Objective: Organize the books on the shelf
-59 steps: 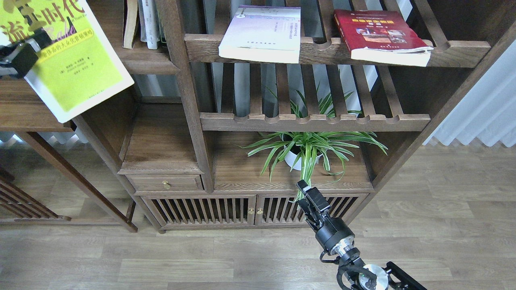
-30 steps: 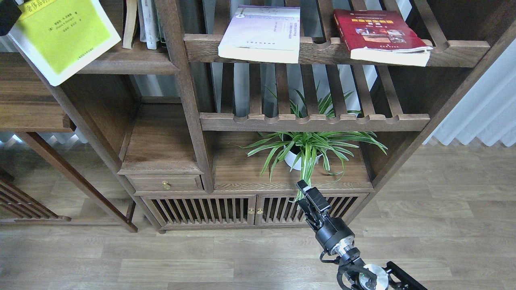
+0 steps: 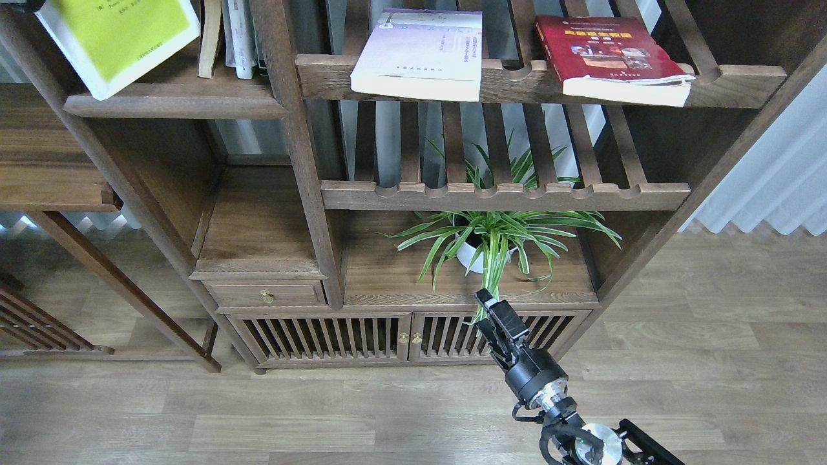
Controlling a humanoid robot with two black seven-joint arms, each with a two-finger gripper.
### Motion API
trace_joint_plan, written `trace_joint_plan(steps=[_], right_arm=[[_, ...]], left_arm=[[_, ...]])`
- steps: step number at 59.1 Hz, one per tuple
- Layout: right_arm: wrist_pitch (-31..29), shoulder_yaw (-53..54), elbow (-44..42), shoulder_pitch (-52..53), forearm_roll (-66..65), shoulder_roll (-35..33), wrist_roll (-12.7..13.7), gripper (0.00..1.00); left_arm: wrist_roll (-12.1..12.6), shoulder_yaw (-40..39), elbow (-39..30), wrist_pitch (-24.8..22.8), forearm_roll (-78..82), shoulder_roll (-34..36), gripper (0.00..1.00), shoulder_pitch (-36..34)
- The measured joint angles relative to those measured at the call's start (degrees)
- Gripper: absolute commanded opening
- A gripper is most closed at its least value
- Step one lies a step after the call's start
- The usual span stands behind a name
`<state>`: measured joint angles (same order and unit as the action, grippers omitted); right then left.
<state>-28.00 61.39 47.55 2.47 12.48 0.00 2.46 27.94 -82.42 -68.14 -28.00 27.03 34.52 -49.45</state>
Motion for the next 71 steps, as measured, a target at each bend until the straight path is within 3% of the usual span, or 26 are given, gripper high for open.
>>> trace_joint_plan(steps=[71], right_arm=[[0.0, 0.2, 0.5, -0.1, 0.1, 0.0, -0.1, 0.98]], left_arm=[[-1.6, 1.4, 17.4, 0.0, 13.2, -13.7, 0.05, -15.0]])
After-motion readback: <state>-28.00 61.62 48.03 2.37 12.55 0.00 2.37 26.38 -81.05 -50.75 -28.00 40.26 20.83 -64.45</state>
